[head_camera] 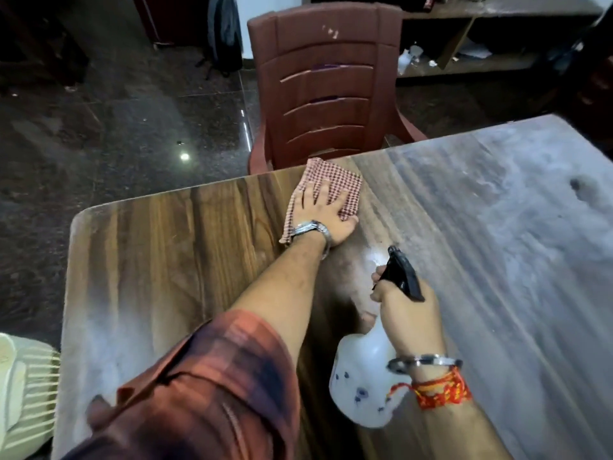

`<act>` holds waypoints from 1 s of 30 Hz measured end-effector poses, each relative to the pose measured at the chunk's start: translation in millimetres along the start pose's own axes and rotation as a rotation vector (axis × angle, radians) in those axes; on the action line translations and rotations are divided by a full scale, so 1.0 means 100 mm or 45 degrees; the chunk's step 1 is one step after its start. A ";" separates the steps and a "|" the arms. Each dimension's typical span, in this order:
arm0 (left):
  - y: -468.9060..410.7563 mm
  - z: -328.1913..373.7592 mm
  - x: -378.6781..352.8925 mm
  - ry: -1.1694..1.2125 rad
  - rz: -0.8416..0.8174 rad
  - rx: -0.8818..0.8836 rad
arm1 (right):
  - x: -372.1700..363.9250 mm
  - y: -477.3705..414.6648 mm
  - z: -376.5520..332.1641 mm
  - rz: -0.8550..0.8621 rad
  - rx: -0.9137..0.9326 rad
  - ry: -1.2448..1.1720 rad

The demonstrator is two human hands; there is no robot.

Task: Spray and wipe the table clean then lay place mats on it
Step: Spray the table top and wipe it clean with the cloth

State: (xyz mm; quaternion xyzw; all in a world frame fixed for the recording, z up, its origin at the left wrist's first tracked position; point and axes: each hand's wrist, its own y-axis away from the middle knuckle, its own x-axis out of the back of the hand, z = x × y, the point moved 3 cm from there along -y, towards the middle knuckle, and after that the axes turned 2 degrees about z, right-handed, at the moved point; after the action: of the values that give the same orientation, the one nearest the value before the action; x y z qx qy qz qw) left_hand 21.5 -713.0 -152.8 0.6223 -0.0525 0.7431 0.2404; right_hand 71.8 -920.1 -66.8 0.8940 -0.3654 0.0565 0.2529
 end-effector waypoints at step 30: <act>2.47 0.78 -0.68 0.042 -0.064 0.059 | 0.71 0.59 0.34 -0.152 0.280 0.401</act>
State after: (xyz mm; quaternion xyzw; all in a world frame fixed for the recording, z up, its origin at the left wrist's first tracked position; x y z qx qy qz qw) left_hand -4.8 -979.5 -145.4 0.6165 -0.0158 0.7480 0.2454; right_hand 80.4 -1016.6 -51.4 0.9165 -0.2593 0.2201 0.2106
